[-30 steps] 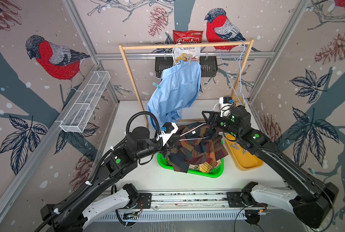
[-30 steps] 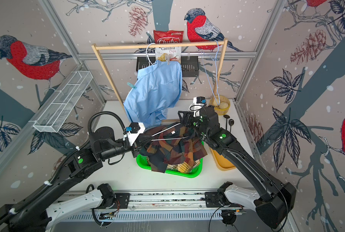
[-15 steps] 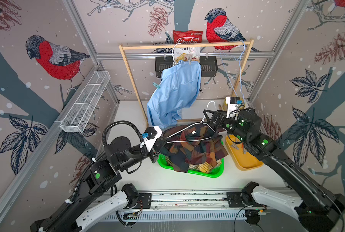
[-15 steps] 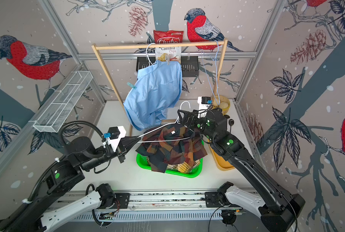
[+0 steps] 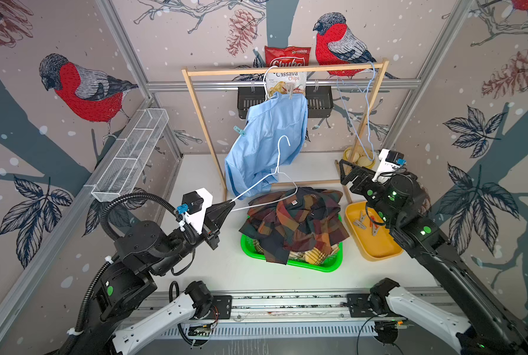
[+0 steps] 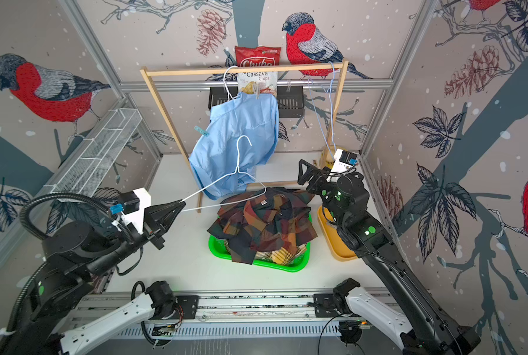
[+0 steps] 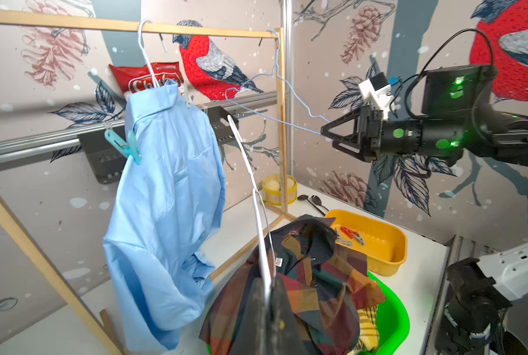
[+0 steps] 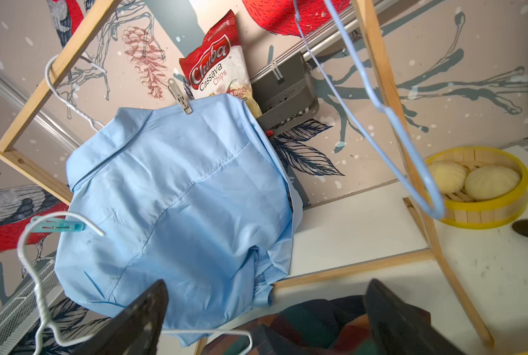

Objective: Remove the clothespins securing long-sleeve shirts to the hanger
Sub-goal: Remove the long-sleeve shirt from the hanger, then place the hanger on the clothesline.

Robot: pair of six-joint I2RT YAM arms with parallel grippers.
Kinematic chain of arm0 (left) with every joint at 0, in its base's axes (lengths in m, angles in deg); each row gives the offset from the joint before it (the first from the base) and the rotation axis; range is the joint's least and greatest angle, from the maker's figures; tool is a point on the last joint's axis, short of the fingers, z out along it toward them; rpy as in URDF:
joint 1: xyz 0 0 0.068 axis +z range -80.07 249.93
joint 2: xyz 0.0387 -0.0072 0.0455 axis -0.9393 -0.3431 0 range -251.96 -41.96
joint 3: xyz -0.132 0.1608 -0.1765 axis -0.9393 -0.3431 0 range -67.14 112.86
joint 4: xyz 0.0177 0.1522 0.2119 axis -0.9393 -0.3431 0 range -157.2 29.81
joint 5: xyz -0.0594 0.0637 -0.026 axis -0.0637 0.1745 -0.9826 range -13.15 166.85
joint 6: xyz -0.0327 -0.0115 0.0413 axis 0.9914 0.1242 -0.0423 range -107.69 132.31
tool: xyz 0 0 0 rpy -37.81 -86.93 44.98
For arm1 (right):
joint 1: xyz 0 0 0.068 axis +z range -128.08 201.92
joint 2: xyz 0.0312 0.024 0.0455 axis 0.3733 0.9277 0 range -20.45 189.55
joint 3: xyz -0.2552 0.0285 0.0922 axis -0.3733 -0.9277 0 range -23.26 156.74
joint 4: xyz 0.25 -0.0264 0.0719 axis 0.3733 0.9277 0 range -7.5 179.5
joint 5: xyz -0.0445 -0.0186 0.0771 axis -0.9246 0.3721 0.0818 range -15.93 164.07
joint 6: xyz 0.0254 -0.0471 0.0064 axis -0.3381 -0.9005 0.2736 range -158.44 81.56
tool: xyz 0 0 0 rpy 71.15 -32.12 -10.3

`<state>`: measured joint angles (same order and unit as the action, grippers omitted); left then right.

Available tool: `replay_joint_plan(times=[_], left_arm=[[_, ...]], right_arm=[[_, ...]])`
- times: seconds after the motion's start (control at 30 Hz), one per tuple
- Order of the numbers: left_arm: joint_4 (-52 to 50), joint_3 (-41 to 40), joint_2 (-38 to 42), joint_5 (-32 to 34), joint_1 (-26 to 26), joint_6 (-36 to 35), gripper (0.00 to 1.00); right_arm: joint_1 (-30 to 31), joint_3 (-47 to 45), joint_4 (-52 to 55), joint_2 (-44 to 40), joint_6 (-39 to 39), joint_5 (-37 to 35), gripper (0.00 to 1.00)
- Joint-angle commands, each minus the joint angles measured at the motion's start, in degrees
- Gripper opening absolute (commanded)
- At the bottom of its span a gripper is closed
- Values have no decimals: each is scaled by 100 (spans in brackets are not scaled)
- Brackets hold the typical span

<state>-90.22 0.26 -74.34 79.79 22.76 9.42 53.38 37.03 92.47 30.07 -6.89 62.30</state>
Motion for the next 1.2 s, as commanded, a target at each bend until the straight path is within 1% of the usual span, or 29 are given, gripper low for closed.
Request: replay_joint_plan(times=[0.0,0.17,0.23,0.37,0.5,0.7,0.8,0.93,0.97,1.17], left_arm=[[474,-57,-17,291,-2,140,0],[825,174,-158,321,2,182,0],[990,250,-232,279,2,242,0],[1733,280,-501,275,-2,229,0],[2503,470,-1099,382,2,110,0],[3578,766,-2030,517,-1,-93,0],[3853,1065,-2552,509,4,-228,0],[4247,1346,-3013,393,81,-150,0],[4317,1407,-3123,466,83,-197,0],[4311,1903,-3794,629,85,-429,0]], right_arm=[[-83,-93,13,1,69,-6,100],[-283,-233,223,127,121,-49,100],[-457,-396,213,151,191,76,100],[-792,-831,-43,170,311,531,100],[-872,-1066,-182,347,387,817,100],[-893,-1289,-363,387,376,941,100],[-908,-1370,-397,387,349,983,100],[-927,-1487,-488,394,336,1088,100],[-924,-1520,-505,414,341,1106,100],[-1000,-1635,-602,483,339,1244,100]])
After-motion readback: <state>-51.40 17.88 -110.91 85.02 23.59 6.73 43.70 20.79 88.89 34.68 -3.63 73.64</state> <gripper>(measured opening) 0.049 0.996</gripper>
